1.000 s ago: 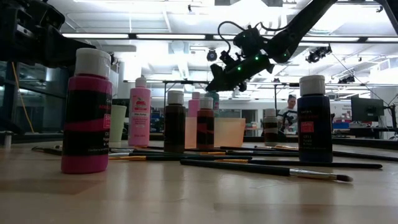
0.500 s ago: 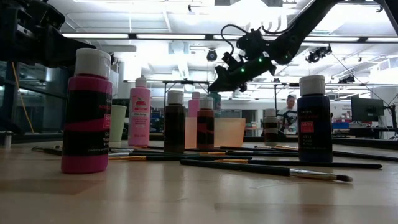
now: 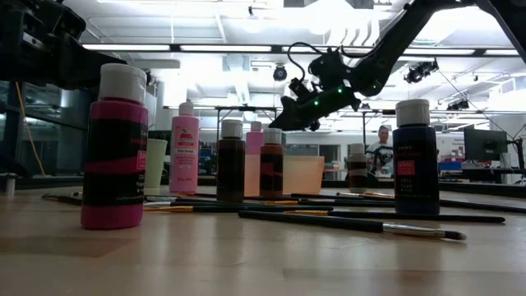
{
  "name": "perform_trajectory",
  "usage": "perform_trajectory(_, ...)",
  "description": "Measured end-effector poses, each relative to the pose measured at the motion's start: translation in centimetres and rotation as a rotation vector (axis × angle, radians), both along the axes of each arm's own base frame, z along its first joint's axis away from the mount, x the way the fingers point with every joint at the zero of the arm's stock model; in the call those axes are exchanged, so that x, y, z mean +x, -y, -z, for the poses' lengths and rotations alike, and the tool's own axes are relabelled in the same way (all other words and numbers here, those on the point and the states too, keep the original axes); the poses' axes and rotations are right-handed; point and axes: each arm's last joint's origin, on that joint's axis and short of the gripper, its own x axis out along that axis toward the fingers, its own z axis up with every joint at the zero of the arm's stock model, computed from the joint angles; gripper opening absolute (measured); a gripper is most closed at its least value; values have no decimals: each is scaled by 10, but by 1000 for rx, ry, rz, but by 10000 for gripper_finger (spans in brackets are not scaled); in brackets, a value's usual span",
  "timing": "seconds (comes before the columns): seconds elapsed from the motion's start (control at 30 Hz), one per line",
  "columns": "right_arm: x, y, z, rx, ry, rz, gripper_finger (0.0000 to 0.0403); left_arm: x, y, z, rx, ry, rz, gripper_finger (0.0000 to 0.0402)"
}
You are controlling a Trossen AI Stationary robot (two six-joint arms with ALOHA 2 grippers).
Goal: Pick & Place Paint Supplies
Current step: Put the blue paint bottle into the orange bin
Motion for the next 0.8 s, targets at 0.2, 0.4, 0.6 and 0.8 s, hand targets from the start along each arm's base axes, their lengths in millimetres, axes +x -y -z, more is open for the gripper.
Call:
perform_trajectory(0.2, 4, 0, -7, 4, 35, -22, 130, 0, 0, 0, 0, 0, 0, 88)
perform_trajectory(0.4, 5, -2, -5, 14, 19, -30, 132, 0, 0, 0, 0, 0, 3, 88)
perform_trajectory(0.6, 4, -2, -2, 33, -8, -26, 132, 0, 0, 0, 0, 0, 3, 88)
perform_trajectory(0.8, 4, -2, -2, 35, -9, -26, 132, 0, 0, 0, 0, 0, 3, 88)
